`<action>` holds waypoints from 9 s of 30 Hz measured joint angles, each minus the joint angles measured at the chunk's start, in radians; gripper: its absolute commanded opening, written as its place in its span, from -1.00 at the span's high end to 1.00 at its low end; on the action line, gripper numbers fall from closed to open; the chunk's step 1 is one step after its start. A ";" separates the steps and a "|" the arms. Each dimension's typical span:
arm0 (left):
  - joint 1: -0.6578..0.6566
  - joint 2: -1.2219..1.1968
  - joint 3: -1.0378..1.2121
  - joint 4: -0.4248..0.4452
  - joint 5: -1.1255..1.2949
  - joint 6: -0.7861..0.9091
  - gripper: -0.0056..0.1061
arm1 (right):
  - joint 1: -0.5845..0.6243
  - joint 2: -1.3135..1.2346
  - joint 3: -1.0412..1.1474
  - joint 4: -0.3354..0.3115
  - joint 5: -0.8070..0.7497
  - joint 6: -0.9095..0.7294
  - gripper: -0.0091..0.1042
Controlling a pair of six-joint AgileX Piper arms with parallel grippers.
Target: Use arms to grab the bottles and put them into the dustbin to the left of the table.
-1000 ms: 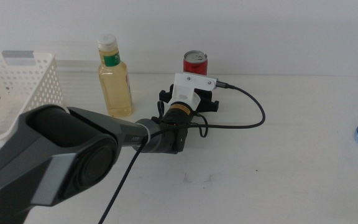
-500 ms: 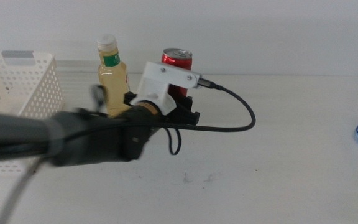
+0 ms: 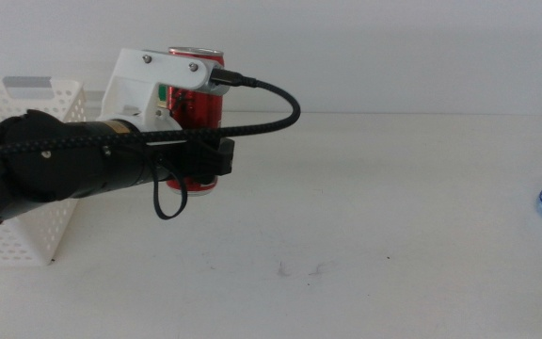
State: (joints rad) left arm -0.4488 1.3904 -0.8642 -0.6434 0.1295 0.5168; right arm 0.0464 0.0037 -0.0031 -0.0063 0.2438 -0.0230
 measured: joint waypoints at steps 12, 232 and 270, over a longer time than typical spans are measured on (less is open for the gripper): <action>0.020 -0.038 0.000 0.106 0.026 -0.042 0.93 | 0.000 0.000 0.000 0.000 0.000 0.002 -0.79; 0.769 0.590 -0.778 0.586 1.036 -0.104 -0.78 | 0.000 0.000 0.000 0.000 0.000 0.004 -0.79; -0.029 -0.271 -0.558 0.255 0.923 -0.104 -0.78 | 0.000 0.000 0.000 0.000 0.000 0.004 -0.79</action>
State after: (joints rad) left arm -0.4783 1.1198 -1.4226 -0.3884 1.0529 0.4131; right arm 0.0464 0.0037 -0.0031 -0.0063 0.2438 -0.0193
